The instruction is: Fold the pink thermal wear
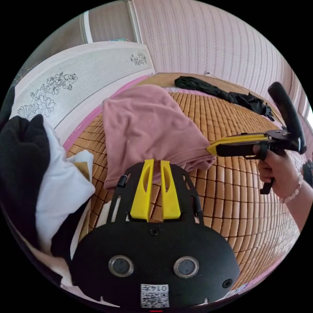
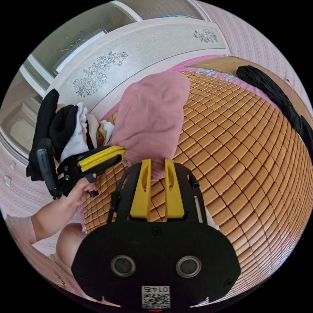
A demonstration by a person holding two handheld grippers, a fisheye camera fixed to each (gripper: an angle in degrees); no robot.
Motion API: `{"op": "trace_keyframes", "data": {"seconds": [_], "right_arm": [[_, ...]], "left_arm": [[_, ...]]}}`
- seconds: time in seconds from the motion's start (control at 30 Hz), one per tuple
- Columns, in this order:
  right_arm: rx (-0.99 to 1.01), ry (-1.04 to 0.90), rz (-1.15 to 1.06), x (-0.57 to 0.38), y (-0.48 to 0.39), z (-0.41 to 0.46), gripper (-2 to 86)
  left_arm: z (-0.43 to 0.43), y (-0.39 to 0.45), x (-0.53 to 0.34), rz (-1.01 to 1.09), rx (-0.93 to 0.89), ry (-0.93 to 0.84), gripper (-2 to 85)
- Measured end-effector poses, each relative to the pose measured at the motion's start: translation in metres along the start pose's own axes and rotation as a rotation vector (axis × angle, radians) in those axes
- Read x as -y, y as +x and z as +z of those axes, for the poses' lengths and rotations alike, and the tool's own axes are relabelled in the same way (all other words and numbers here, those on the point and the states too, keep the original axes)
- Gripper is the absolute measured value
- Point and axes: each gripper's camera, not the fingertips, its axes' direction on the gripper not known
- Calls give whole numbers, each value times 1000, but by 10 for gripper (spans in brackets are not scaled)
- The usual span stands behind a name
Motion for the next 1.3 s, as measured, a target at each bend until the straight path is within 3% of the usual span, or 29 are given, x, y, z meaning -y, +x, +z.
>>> {"op": "trace_keyframes", "data": {"seconds": [0.23,0.4,0.53,0.7,0.97,1.1,1.3], "right_arm": [[-57,89,18,21,-35,-19,66],[-196,50,-99,-56,-73,-91,82],[-309,-11,-147,-190,-100,-181,105],[-493,-136,103,-382,-122,-300,127],[-704,62,513,-656,-231,-458,135],[-746,143,583,-719,-264,-492,138],[-749,241,593,-763,-271,-535,140]], "left_arm": [[1,-4,27,-126,-23,39,63],[-74,45,10,18,-58,140,70],[-144,102,-14,156,-160,165,70],[-235,164,-53,276,-216,233,74],[-364,267,-132,386,-366,353,97],[-410,330,-173,478,-441,424,106],[-425,432,-203,604,-474,385,109]]}}
